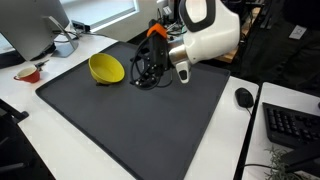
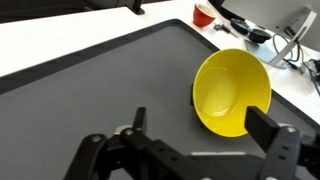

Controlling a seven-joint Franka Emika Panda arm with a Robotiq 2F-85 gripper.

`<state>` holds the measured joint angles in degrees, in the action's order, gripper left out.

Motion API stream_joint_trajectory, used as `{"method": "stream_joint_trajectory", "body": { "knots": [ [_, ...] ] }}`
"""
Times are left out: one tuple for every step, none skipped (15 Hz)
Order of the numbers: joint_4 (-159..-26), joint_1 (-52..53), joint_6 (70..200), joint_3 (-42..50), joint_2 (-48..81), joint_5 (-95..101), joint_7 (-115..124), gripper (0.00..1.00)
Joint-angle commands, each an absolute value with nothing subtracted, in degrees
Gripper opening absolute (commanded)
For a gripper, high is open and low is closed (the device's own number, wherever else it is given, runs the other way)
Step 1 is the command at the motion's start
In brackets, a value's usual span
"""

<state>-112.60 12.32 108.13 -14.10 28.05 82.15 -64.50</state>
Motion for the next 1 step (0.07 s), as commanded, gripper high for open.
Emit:
{"method": "stream_joint_trajectory", "body": {
  "knots": [
    [-114.37,13.14,109.49,-14.07,26.04,82.15,-63.98,1.00]
  ]
}}
